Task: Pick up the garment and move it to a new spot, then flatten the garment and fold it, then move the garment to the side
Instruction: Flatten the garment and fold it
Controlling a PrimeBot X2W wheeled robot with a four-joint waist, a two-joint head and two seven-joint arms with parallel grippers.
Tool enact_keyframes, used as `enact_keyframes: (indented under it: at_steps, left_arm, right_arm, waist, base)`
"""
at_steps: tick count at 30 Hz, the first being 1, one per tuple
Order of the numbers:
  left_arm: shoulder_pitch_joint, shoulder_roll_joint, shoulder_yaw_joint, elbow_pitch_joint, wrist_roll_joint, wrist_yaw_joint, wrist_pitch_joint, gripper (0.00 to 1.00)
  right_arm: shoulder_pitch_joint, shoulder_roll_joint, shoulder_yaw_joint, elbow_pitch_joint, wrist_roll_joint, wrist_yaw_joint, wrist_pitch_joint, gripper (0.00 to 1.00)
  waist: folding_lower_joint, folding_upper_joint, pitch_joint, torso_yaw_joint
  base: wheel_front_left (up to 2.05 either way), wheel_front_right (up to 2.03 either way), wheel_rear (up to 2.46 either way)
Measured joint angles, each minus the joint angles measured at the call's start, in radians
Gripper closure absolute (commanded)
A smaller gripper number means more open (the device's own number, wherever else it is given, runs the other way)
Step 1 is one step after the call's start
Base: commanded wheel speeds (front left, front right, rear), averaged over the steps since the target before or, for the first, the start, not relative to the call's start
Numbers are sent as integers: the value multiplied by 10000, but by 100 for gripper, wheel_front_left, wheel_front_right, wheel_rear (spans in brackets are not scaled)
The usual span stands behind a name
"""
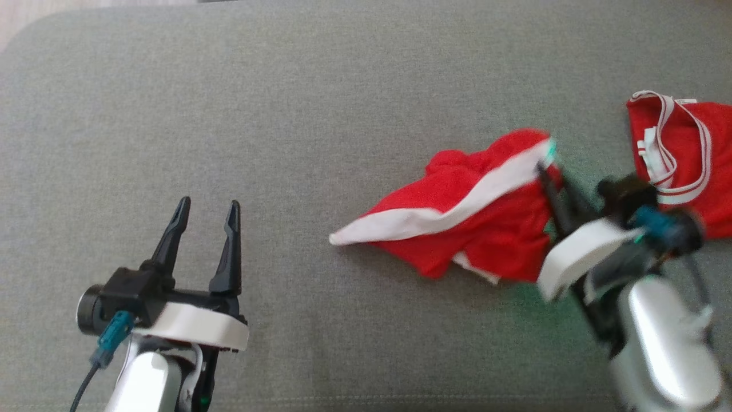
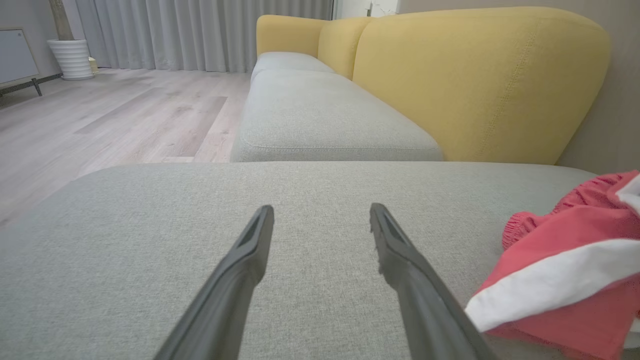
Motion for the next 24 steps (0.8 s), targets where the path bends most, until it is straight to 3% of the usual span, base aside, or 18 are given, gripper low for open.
enact_keyframes:
  at_steps: [5,10,11,12,13,18,24]
  left_arm:
    - [-3,-4,13,-12,0,-134,0,0]
    - [-29,-29,13,2,10,-171,0,0]
    - [-41,-38,13,10,44,-173,0,0]
    - [-49,-46,13,29,84,-180,0,0]
    - [-51,-54,12,52,84,-232,0,0]
    - [-50,-73,12,115,84,-257,0,0]
    - [19,-79,17,155,84,-245,0,0]
  right_arm:
    - [1068,525,278,-226,-295,2,679,100]
    - [1246,688,389,219,-389,2,671,100]
    - [1246,752,405,360,-387,2,648,90]
    - [1246,788,416,497,-385,2,560,50]
    - [1244,828,422,623,-366,2,458,0]
    - [1246,878,495,840,-17,0,-192,0]
    - [1532,918,591,17,594,2,-1110,0]
  waist:
    - [0,0,161,-33]
    - [0,0,226,-10]
    - [0,0,234,1]
    - [0,0,230,12]
    - [0,0,218,18]
    - [0,0,68,33]
    - [0,0,-326,7]
  base:
    - [0,0,0]
    - [0,0,0]
    - [0,0,0]
    - [0,0,0]
    - [0,0,0]
    - [0,0,0]
    - [0,0,0]
